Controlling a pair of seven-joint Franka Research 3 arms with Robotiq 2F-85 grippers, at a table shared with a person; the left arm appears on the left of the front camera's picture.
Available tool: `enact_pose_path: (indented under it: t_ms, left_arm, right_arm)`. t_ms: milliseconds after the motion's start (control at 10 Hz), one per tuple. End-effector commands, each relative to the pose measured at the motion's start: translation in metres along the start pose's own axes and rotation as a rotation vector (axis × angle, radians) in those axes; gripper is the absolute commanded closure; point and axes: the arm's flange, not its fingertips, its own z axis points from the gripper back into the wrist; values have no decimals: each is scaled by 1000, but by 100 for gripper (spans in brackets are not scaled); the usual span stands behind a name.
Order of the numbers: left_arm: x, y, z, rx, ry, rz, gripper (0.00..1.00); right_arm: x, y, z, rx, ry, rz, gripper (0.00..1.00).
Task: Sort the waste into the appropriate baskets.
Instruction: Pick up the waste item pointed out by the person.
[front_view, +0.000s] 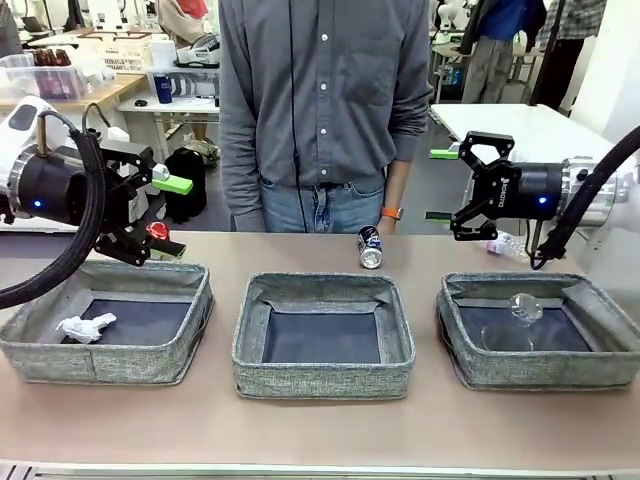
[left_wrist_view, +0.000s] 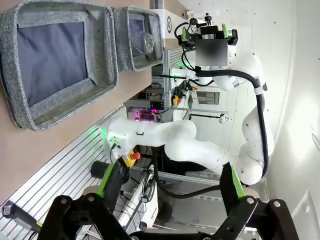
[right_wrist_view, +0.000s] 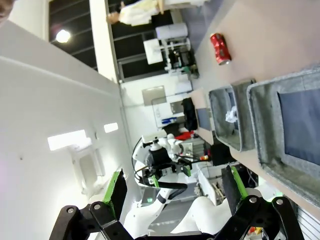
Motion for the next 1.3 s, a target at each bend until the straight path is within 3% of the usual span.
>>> enact_pose_path:
  t_ms: [0,1200]
  left_arm:
    - [0,-5,1,-3,-5,3,0]
    - [0,-5,1,-3,-5,3,0]
  right_arm:
    - [2,1,-2,7,6,16,0]
    - [2,1,-2,7,6,16,0]
